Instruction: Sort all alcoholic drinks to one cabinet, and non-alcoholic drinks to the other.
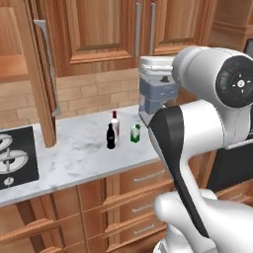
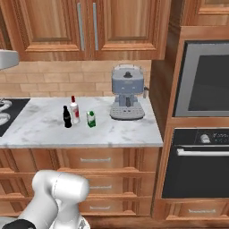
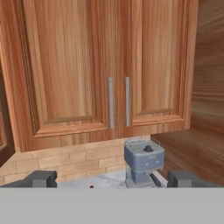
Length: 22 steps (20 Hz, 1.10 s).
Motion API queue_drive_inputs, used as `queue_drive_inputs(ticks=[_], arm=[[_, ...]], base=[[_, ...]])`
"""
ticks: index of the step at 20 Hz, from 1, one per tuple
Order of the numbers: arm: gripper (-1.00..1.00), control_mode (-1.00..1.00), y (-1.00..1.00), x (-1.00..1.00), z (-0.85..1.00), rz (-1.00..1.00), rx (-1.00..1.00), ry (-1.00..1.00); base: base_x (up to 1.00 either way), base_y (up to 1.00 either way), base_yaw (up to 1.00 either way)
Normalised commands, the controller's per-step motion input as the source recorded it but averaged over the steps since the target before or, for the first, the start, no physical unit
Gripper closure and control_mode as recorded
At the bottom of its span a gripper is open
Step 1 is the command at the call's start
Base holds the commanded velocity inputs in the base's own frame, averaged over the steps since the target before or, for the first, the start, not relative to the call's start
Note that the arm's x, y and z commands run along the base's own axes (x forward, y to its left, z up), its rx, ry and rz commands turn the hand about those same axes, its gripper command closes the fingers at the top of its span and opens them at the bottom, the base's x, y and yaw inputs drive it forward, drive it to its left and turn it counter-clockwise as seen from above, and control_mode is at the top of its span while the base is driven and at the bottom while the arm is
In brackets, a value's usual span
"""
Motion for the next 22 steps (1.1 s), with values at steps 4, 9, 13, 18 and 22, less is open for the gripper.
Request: queue_drive_inputs(ticks=[4, 9, 13, 18, 22], arm=[[-1.0, 1.0, 0.0, 0.0, 0.0, 0.0, 0.0, 0.0], [-1.0, 1.0, 0.0, 0.0, 0.0, 0.0, 0.0, 0.0], [-1.0, 1.0, 0.0, 0.0, 0.0, 0.0, 0.0, 0.0], [-1.0, 1.0, 0.0, 0.0, 0.0, 0.0, 0.0, 0.0], [-1.0, 1.0, 0.0, 0.0, 0.0, 0.0, 0.0, 0.0]], base=[[0.39, -0.49, 0.22], [0.52, -0.2, 0.18], [0.52, -0.02, 0.18], [0.52, -0.09, 0.19], [0.31, -0.14, 0.14]])
